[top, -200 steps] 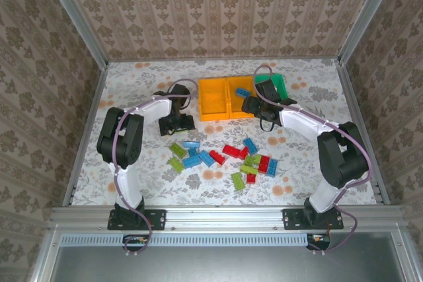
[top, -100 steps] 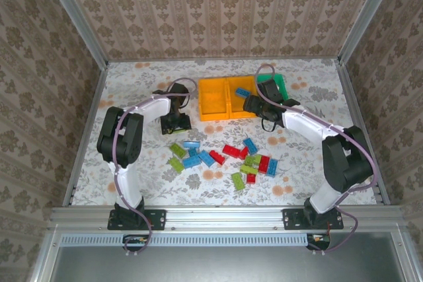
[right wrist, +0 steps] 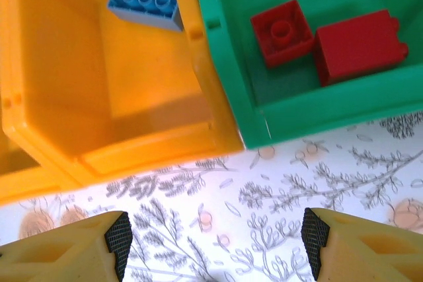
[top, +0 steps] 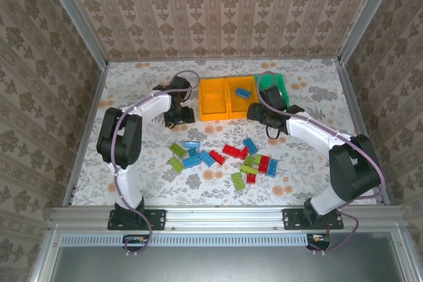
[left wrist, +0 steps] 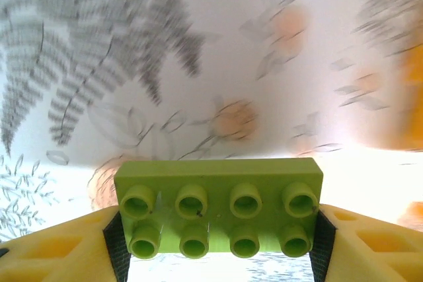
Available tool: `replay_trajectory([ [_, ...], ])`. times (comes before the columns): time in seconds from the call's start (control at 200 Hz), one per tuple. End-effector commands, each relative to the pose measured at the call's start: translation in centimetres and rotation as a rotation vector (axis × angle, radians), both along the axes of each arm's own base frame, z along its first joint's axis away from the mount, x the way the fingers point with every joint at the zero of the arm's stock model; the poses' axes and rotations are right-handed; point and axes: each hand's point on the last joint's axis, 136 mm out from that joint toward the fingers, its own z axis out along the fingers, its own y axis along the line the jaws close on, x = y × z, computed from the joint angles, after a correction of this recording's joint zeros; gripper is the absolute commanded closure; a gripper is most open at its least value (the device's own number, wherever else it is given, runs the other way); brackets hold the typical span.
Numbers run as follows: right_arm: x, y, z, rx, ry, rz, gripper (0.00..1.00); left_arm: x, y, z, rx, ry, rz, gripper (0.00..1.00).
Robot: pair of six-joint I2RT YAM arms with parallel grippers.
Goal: Sort the legos into containers by color
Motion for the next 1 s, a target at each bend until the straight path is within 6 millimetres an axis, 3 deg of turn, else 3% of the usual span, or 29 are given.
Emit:
replay_trajectory([
  [0.0, -2.6, 0.1, -0.3, -0.037, 0.03, 0.075, 0.28, 1.8, -3.0, 5.9, -0.064, -0.157, -0.098, 0.32],
  [0.215, -7.0, 3.1, 0.6, -0.1, -0.017, 0.373, 0.29, 3.1, -8.1, 9.2, -0.173, -0.265, -0.25, 0.31],
  [0.46, -12.3, 5.3, 0.7, -0.129, 0.035, 0.592, 0.32, 4.6, -13.2, 8.8, -0.282, -0.264, -0.345, 0.31],
  [0.71, -15.8, 5.5, -0.6, -0.187, 0.135, 0.633, 0.33, 6.8, -15.6, 8.2, -0.346, -0.271, -0.365, 0.31],
  [0.995, -17.4, 5.1, -2.4, -0.266, 0.23, 0.617, 0.33, 7.4, -15.5, 6.5, -0.374, -0.215, -0.3, 0.28],
])
